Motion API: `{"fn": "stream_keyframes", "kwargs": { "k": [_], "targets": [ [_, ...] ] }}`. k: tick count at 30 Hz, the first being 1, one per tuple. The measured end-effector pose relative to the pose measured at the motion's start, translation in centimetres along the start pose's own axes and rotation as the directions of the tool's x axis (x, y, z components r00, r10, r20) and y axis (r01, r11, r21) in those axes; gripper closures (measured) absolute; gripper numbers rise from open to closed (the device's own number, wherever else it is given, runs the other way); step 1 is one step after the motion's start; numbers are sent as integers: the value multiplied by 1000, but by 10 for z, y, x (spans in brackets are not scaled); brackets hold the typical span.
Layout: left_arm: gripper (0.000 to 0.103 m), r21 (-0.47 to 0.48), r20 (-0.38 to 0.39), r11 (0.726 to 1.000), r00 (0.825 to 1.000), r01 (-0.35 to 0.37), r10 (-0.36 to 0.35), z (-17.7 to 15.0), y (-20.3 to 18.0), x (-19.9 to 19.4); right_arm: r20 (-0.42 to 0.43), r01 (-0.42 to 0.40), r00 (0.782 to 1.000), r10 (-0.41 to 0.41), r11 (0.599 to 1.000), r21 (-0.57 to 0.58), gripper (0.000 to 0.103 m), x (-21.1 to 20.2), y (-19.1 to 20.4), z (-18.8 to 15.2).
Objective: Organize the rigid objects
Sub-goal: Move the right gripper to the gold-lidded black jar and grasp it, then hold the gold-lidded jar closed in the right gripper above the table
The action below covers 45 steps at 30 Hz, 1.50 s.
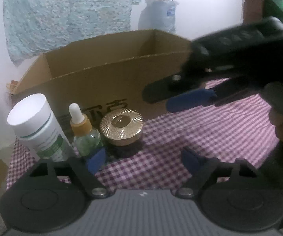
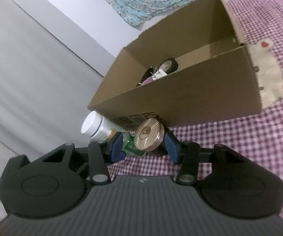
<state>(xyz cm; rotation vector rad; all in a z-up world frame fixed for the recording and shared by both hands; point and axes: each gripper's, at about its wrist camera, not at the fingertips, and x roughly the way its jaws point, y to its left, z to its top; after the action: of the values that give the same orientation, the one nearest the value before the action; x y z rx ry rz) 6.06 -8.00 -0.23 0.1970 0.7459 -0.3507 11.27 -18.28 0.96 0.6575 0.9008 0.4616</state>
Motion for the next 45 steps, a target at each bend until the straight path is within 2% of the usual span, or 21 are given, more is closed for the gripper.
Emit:
{"fn": "stream_keyframes", "kwargs": {
  "k": [2,9,18,23,29,41,45],
  "targets": [
    [24,1,-3,1000,1000,-7,7,-3,-1,5,-13,-1,1000,1,1000,11,56,15,-5,4],
    [25,-14,-3,1000,1000,-19,19,-3,-3,16,-71,-9,997,11,1000,26,56,53,-14,9],
    [24,-70,-19,997,999,-33,32,2,-2,29,-78,-20,997,25,998,54,56,64,-20,12],
    [25,-60,-15,998,1000,-14,13,1,-3,27,-73,-18,997,23,998,67,56,50,-27,9],
    [25,-14,-5,998,999,54,-54,0,-20,24,-48,15,999,-10,995,98,56,27,-35,3],
    [25,46,-21,985,986,165,-164,-9,-54,9,-2,82,997,-82,988,130,55,-30,-49,-32],
    [25,53,-26,982,983,181,-180,-13,-64,6,6,86,996,-88,986,142,55,-44,-51,-41]
  ]
}}
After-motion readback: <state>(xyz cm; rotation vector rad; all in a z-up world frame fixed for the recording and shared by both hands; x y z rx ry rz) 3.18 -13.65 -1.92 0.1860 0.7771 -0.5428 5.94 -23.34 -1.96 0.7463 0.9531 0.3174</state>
